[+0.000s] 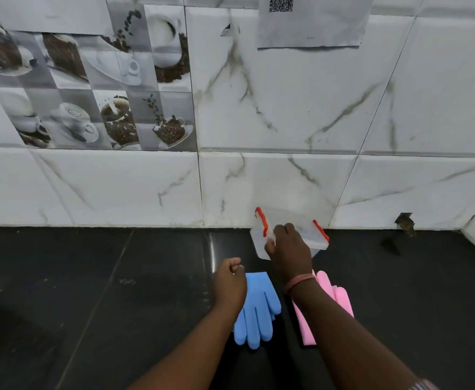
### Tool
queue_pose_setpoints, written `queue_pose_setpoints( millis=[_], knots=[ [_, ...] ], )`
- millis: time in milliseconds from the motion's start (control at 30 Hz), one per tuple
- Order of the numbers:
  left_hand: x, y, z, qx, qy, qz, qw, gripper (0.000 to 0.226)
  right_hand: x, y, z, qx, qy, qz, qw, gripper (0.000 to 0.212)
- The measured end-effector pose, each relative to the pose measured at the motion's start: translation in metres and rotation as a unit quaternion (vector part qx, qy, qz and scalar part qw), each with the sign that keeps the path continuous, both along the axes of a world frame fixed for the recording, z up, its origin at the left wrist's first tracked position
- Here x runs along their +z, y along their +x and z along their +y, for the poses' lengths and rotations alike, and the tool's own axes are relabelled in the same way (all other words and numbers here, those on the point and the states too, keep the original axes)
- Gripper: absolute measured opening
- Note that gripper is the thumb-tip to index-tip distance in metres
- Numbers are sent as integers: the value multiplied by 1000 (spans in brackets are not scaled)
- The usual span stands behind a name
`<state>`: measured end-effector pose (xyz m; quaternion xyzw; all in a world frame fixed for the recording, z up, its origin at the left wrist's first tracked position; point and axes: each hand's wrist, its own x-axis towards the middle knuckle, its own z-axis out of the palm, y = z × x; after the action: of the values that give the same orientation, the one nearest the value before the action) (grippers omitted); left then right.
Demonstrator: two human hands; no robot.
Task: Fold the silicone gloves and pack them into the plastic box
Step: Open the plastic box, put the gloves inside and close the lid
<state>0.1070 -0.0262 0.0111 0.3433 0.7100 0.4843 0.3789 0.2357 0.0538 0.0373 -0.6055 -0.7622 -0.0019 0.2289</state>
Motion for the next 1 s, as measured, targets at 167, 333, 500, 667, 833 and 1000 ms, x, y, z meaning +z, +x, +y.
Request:
queue_pose_setpoints(
  millis=[167,333,500,667,833,1000],
  knots=[
    [37,-2,-14,24,70,-217,973,42,23,-19,-76,41,91,88,991,16],
    [47,-19,-50,-11,42,-168,985,52,10,-27,-152,122,72,41,989,20],
    [24,-32,-93,-18,-21,-96,995,26,-1,-19,-185,169,-87,68,979,26],
    [7,-48,-127,-64,-46,-73,994,28,0,9,-184,-49,48,203,977,13],
    [-14,-50,-158,-81,-76,-50,993,29,-28,28,-211,-271,-94,51,957,41],
    [-16,-54,-169,-60,-86,15,994,58,-52,29,-230,-231,-148,256,927,20]
  ],
)
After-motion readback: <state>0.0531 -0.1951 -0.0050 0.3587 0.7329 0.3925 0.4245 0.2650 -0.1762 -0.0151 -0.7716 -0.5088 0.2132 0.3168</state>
